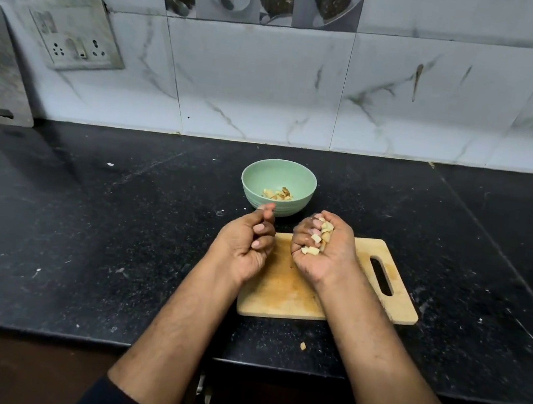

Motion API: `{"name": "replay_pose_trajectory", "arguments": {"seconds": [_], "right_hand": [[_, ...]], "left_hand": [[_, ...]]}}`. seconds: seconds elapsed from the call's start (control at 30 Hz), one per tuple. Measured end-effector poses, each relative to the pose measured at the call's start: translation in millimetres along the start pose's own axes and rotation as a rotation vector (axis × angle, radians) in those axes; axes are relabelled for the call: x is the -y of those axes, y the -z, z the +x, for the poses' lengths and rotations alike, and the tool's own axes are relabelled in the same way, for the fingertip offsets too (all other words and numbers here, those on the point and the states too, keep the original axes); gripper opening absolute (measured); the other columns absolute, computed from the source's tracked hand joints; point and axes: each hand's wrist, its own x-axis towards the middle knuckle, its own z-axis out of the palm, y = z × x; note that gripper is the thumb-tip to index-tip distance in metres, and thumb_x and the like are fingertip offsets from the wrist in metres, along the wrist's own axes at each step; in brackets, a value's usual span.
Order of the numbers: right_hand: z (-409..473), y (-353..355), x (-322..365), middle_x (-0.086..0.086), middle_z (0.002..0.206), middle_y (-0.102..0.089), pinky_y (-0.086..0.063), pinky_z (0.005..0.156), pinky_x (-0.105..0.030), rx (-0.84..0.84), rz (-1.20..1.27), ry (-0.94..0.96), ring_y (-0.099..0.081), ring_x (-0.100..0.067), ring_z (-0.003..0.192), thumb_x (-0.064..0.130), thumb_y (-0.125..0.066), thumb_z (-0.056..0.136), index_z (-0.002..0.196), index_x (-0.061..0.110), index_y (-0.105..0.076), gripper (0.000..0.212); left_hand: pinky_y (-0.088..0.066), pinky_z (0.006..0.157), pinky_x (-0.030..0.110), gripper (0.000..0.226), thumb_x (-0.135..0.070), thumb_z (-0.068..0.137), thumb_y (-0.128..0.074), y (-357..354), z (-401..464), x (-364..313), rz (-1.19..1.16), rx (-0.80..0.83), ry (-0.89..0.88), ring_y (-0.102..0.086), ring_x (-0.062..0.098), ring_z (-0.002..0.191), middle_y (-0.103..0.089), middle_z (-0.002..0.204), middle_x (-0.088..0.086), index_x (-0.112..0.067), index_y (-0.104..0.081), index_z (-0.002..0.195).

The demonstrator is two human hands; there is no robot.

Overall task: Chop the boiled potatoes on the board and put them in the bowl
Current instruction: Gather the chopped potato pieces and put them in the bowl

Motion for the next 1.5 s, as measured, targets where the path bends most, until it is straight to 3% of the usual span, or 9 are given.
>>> {"name": "replay_pose_trajectory", "arguments": {"seconds": [0.27, 0.33, 0.5, 0.63, 0.7, 0.8, 0.97, 1.13, 1.5], "right_hand": [[50, -75, 6, 0.004, 0.041, -0.037, -0.019, 0.03, -0.012, -0.007, -0.231, 0.143, -0.026, -0.008, 0.027, 0.017, -0.037, 0.098, 0.06, 0.017, -0.039, 0.038], [70, -91, 8, 0.003, 0.044, -0.038, -0.02, 0.031, -0.013, -0.046, -0.311, 0.208, -0.028, -0.008, 0.028, 0.016, -0.038, 0.1, 0.063, 0.016, -0.041, 0.037], [116, -109, 15, -0.007, 0.064, -0.054, -0.039, 0.035, -0.019, -0.191, -0.6, 0.399, -0.048, -0.013, 0.036, 0.021, -0.051, 0.106, 0.079, 0.007, -0.056, 0.03], [135, -101, 23, -0.017, 0.09, -0.071, -0.062, 0.062, -0.041, -0.145, -0.896, 0.4, -0.065, -0.025, 0.071, 0.009, -0.058, 0.1, 0.098, 0.003, -0.065, 0.01], [134, -96, 29, -0.014, 0.092, -0.073, -0.061, 0.07, -0.04, -0.097, -1.003, 0.409, -0.069, -0.022, 0.077, 0.006, -0.059, 0.098, 0.099, 0.004, -0.067, 0.008], [129, -95, 37, -0.011, 0.086, -0.075, -0.061, 0.075, -0.034, -0.054, -1.068, 0.483, -0.072, -0.02, 0.074, 0.008, -0.058, 0.1, 0.097, 0.005, -0.068, 0.011], [123, -93, 43, -0.013, 0.092, -0.074, -0.059, 0.07, -0.026, -0.022, -1.183, 0.6, -0.073, -0.018, 0.084, -0.005, -0.059, 0.096, 0.103, 0.005, -0.064, 0.013], [117, -86, 36, -0.008, 0.092, -0.07, -0.056, 0.073, -0.019, -0.021, -1.241, 0.6, -0.067, -0.013, 0.084, -0.009, -0.075, 0.082, 0.097, 0.003, -0.068, 0.021], [80, -87, 33, -0.001, 0.084, -0.07, -0.048, 0.063, -0.022, -0.078, -1.065, 0.547, -0.06, -0.007, 0.07, 0.004, -0.063, 0.094, 0.093, 0.015, -0.069, 0.013]], "left_hand": [[-0.021, 0.033, 0.018, 0.043, -0.048, 0.105, -0.041, -63, 41, -49, 0.403, -0.126, -0.348, -0.031, 0.004, 0.038, -0.038, 0.051, -0.007, -0.015, -0.053, 0.081], [-0.028, 0.037, 0.019, 0.04, -0.043, 0.107, -0.041, -68, 59, -62, 0.419, -0.149, -0.373, -0.036, 0.006, 0.042, -0.041, 0.056, -0.006, -0.015, -0.056, 0.083], [-0.043, 0.053, 0.024, 0.024, 0.007, 0.1, -0.043, -65, 91, -80, 0.385, -0.084, -0.354, -0.054, 0.012, 0.063, -0.055, 0.076, 0.003, -0.012, -0.057, 0.104], [-0.061, 0.073, 0.033, 0.011, -0.009, 0.103, -0.052, -56, 97, -81, 0.372, 0.032, -0.359, -0.068, 0.021, 0.08, -0.069, 0.083, 0.008, -0.007, -0.063, 0.104], [-0.059, 0.083, 0.039, 0.028, -0.028, 0.106, -0.048, -52, 99, -81, 0.391, 0.06, -0.363, -0.071, 0.024, 0.089, -0.073, 0.087, 0.01, -0.006, -0.065, 0.1], [-0.056, 0.079, 0.031, 0.049, -0.045, 0.108, -0.034, -47, 104, -82, 0.467, 0.039, -0.431, -0.073, 0.022, 0.093, -0.076, 0.095, 0.011, -0.007, -0.065, 0.103], [-0.043, 0.108, 0.039, 0.028, -0.02, 0.109, -0.036, -37, 107, -77, 0.506, 0.032, -0.485, -0.068, 0.022, 0.115, -0.075, 0.113, 0.009, -0.011, -0.054, 0.128], [-0.05, 0.105, 0.036, 0.038, 0.005, 0.097, -0.056, -35, 96, -73, 0.506, 0.003, -0.497, -0.066, 0.023, 0.119, -0.073, 0.119, 0.009, -0.009, -0.053, 0.133], [-0.046, 0.1, 0.04, 0.021, -0.017, 0.101, -0.058, -44, 60, -57, 0.597, -0.034, -0.527, -0.069, 0.02, 0.112, -0.076, 0.112, 0.001, -0.014, -0.066, 0.12]]}}
